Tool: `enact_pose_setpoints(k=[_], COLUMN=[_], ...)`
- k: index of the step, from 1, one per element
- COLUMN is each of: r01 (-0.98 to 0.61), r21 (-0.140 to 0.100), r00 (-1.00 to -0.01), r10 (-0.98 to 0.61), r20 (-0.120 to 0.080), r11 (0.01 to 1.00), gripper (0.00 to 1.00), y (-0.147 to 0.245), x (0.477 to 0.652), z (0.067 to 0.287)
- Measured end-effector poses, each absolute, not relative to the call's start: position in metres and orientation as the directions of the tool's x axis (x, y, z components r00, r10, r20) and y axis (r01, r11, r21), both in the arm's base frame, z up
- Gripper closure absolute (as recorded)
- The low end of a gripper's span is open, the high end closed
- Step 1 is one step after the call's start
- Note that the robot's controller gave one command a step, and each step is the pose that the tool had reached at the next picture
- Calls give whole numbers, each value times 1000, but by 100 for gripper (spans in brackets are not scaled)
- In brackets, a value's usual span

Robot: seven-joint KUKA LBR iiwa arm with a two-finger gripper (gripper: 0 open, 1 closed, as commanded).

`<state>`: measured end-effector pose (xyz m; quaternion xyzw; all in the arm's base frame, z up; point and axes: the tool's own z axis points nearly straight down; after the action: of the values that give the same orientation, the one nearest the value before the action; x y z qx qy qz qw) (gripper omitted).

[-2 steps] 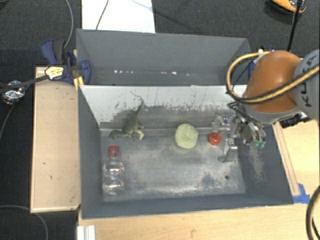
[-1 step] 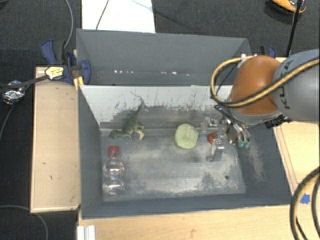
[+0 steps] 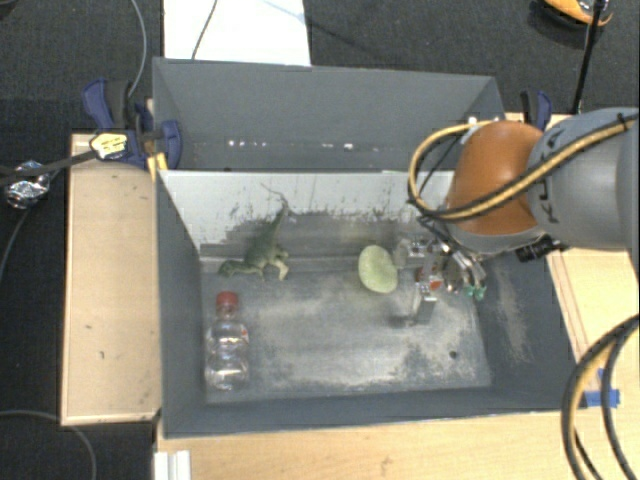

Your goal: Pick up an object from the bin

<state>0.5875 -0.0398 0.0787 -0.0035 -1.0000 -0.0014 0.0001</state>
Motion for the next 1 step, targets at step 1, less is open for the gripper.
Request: enact_pose_setpoints(k=[1], r01=[21], r21=[-3], r00=[-1000], r10=[21], r20=[-9], r11=[1000], gripper=[0], y=[-9], x=[586], z=[79])
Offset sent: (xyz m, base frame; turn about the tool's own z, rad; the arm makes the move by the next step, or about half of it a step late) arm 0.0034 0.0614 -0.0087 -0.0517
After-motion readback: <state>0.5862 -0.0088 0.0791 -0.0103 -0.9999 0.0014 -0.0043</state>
